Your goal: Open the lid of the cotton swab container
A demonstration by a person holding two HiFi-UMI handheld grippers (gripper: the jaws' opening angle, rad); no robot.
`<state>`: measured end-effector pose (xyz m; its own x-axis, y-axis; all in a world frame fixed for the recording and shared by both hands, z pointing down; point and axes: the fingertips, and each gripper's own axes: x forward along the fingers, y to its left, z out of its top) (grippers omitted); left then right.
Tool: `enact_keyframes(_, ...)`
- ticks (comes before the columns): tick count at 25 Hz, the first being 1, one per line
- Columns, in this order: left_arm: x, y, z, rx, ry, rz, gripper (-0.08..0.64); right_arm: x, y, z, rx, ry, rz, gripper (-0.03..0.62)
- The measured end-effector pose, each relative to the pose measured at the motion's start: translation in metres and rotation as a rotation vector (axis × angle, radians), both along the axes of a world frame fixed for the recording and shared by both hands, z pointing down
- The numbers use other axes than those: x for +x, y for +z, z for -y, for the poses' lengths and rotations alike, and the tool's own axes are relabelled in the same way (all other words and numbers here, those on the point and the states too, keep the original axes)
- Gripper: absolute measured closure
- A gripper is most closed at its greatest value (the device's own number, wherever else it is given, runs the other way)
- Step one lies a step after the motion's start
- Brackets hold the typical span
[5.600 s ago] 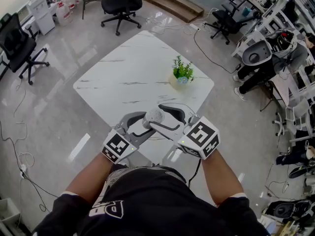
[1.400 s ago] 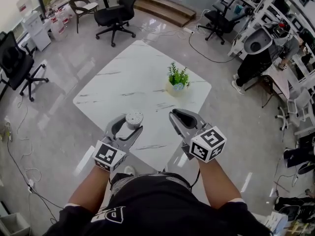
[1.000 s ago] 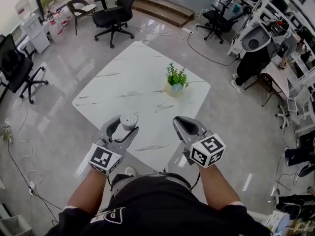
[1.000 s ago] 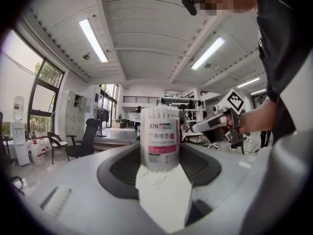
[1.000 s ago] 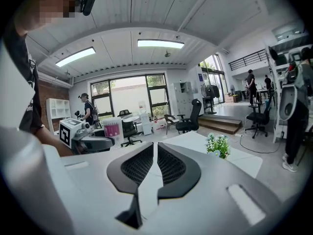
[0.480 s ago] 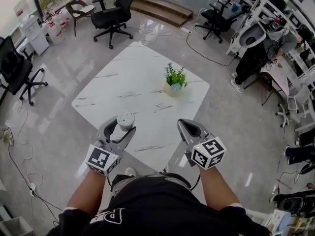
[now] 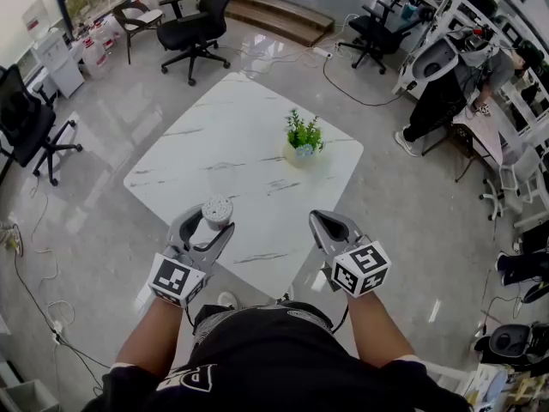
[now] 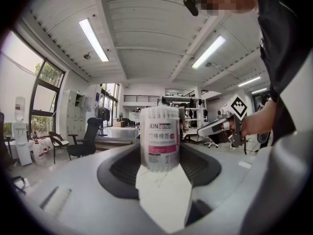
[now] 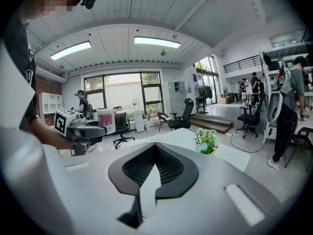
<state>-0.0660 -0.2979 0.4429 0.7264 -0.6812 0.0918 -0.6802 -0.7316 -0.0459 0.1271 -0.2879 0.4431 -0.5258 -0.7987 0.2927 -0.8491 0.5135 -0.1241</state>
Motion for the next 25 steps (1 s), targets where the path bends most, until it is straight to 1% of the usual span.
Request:
enact_keyframes(4, -0.0006, 0.0000, -0.0013, 0.006, 0.003, 0.002, 0.262, 0.0012, 0.0011, -0.0010, -0.001, 0.005, -0.001, 0.592)
enact_keyframes(7, 0.0024, -0.0062, -0.0019, -0.008, -0.003, -0.033, 0.262, 0.0019, 0.0008, -0.0016, 0.000, 0.003, -0.002, 0.592)
enact_keyframes(10, 0.0006, -0.0002, -0.0019, -0.006, -0.007, -0.013, 0.262, 0.0009, 0.0008, -0.0021, 0.000, 0.000, -0.004, 0.592)
enact_keyframes(15, 0.0032, -0.0042, -0.0019, 0.002, 0.001, -0.016, 0.262, 0.0000, -0.0016, -0.0020, 0.001, -0.001, -0.004, 0.592)
enact_keyframes(25, 0.0080, -0.0078, -0.0047, -0.037, 0.002, -0.016, 0.262, 0.0019, -0.0017, -0.0018, 0.004, 0.005, -0.006, 0.592)
